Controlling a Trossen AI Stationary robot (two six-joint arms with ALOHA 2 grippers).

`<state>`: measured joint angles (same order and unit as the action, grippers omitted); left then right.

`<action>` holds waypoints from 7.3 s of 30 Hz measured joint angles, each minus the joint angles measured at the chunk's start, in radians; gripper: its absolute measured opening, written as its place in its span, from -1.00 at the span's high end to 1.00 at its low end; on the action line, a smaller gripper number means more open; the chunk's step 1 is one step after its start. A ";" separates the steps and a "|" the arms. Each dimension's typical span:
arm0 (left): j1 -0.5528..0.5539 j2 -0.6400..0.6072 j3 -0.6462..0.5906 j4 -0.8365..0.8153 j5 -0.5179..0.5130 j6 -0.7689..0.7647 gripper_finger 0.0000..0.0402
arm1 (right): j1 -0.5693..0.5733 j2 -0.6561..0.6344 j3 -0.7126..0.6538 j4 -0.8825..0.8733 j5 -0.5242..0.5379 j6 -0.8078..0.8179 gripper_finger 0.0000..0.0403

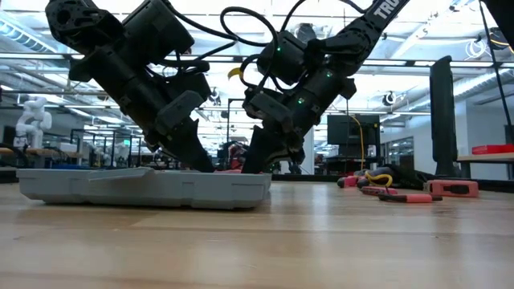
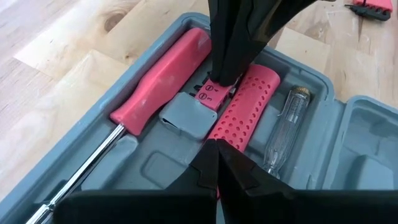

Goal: Prefit tool cases
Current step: Put the top pink terminal block into the gray prefit tool case, then adjust the pink terminal block

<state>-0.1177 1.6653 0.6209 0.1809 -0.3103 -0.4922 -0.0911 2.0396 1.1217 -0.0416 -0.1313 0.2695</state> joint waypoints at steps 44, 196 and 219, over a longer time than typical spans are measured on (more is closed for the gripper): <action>0.039 -0.003 0.001 -0.017 0.130 0.523 0.99 | 0.039 -0.106 -0.098 0.323 0.077 -0.129 1.00; 0.030 -0.428 0.000 -0.093 0.071 0.605 0.99 | 0.137 -0.250 -0.205 -0.540 0.199 0.425 0.61; -0.024 -0.464 0.000 -0.096 0.069 0.602 0.99 | 0.073 -0.229 0.147 -0.673 0.255 -0.192 0.78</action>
<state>-0.1418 1.2011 0.6212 0.0846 -0.2413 0.1101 -0.0180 1.8103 1.2687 -0.7146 0.1236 0.0776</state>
